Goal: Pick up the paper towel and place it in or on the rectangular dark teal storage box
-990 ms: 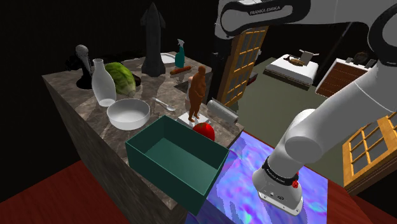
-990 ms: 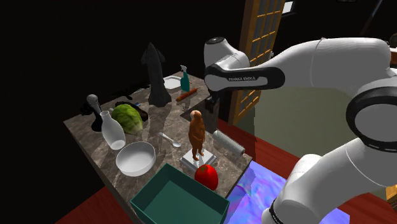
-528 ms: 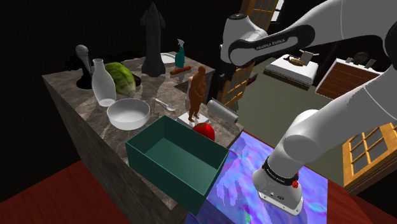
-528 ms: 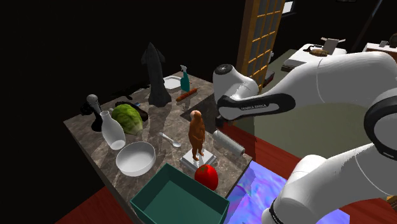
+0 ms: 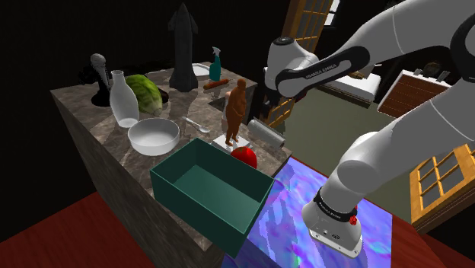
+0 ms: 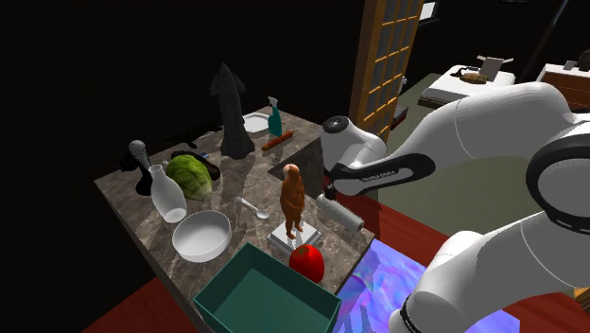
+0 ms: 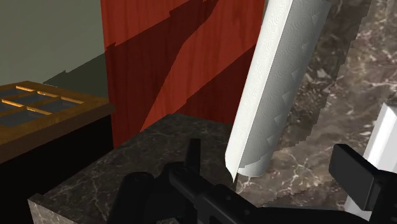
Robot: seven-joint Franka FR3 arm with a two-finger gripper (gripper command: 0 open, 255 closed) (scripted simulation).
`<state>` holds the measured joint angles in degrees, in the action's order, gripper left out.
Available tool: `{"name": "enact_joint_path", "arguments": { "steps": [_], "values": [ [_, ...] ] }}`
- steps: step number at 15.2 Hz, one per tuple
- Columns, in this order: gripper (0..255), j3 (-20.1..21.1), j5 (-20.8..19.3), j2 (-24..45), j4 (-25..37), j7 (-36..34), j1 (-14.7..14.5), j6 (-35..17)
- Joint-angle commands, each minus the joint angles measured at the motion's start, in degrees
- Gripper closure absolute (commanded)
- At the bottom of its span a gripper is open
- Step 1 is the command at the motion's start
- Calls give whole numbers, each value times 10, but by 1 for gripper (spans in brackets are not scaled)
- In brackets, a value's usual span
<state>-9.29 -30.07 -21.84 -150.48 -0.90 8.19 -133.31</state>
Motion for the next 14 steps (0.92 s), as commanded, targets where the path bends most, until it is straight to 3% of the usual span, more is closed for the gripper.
{"name": "enact_joint_path", "arguments": {
  "steps": [1,9,10,14],
  "values": [
    [0,-4,-8,12,-5,-3,4,-18],
    [0,-5,-10,16,-6,-4,6,-23],
    [255,-5,-10,16,-6,-4,6,-23],
    [255,-5,-10,16,-6,-4,6,-23]
  ]
}}
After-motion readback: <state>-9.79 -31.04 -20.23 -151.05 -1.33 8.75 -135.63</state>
